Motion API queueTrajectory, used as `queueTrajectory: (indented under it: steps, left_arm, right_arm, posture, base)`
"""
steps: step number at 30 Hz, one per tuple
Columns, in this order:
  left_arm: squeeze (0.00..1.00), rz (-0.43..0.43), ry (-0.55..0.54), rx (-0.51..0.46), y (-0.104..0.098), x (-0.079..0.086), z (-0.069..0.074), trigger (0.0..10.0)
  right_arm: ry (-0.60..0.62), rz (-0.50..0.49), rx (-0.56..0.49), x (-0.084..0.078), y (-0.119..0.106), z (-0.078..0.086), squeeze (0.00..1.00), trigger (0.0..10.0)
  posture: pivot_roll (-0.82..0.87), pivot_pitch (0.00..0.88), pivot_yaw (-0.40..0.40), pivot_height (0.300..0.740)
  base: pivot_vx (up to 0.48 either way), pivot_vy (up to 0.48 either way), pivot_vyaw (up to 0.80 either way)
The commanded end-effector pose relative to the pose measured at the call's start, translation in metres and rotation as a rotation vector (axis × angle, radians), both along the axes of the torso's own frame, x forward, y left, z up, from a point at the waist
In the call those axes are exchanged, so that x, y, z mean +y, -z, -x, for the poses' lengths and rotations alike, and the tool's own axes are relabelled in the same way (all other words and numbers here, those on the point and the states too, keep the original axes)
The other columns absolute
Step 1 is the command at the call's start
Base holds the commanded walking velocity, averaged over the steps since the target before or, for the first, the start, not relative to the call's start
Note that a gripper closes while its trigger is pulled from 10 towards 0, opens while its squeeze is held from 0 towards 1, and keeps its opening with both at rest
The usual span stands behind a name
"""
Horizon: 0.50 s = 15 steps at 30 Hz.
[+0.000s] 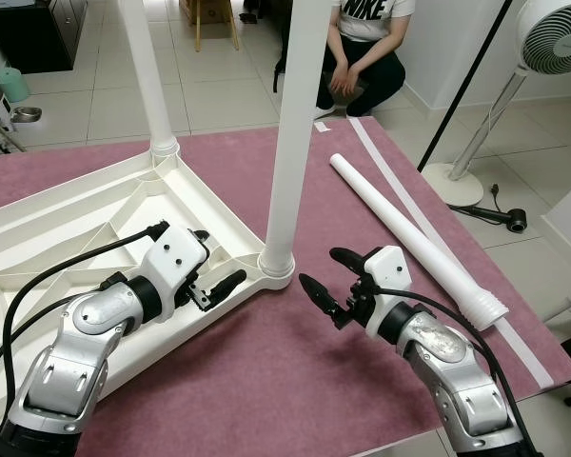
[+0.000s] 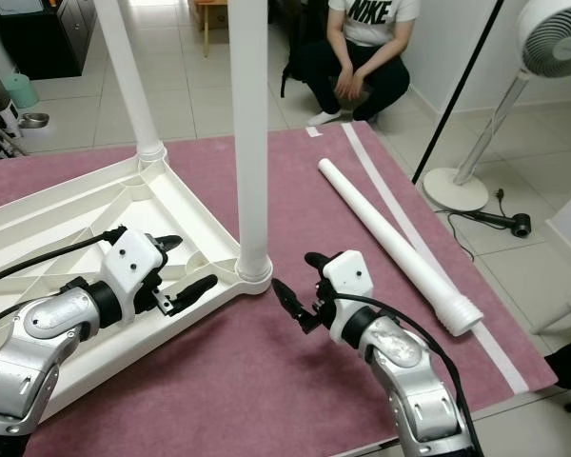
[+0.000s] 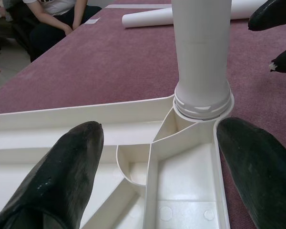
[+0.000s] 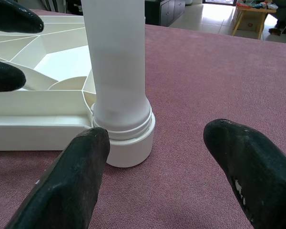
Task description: Building children table
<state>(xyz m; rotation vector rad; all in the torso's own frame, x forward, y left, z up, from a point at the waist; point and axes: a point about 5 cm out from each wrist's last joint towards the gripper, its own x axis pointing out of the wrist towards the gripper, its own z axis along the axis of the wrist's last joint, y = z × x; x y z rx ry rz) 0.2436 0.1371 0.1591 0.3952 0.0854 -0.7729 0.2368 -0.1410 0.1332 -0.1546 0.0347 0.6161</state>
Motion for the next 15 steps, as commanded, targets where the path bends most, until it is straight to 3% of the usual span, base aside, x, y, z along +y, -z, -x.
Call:
queueTrajectory:
  steps: [1,10,11,12,13,15]
  left_arm:
    - [0.00,-0.011,-0.054,-0.019,0.000,0.002,-0.003,10.0]
    - [0.00,-0.011,-0.054,-0.019,0.000,0.002,-0.003,10.0]
    - [0.00,0.006,-0.086,-0.030,-0.001,0.005,-0.003,10.0]
    - [0.00,0.106,-0.215,-0.009,0.009,0.003,-0.015,10.0]
    - [0.00,0.106,-0.215,-0.009,0.009,0.003,-0.015,10.0]
    - [0.00,0.189,-0.350,0.038,0.027,-0.006,-0.024,10.0]
  right_arm:
    - [-0.065,-0.013,-0.001,0.008,-0.004,0.004,0.00,10.0]
    - [-0.065,-0.013,-0.001,0.008,-0.004,0.004,0.00,10.0]
    - [0.005,0.003,-0.005,-0.001,-0.001,0.000,0.00,10.0]
    - [0.135,-0.060,-0.056,0.000,-0.003,-0.024,0.00,10.0]
    - [0.135,-0.060,-0.056,0.000,-0.003,-0.024,0.00,10.0]
    - [0.265,-0.170,-0.038,0.012,-0.004,-0.049,0.00,10.0]
  posture:
    - [0.01,0.000,0.095,0.740]
    - [0.01,0.000,0.095,0.740]
    - [0.01,0.000,0.000,0.740]
    - [0.03,0.000,0.000,0.740]
    - [0.03,0.000,0.000,0.740]
    - [0.04,0.000,0.000,0.740]
  base:
    - [0.000,0.000,0.00]
    - [0.000,0.000,0.00]
    - [0.000,0.000,0.00]
    - [0.000,0.000,0.00]
    - [0.000,0.000,0.00]
    - [0.000,0.000,0.00]
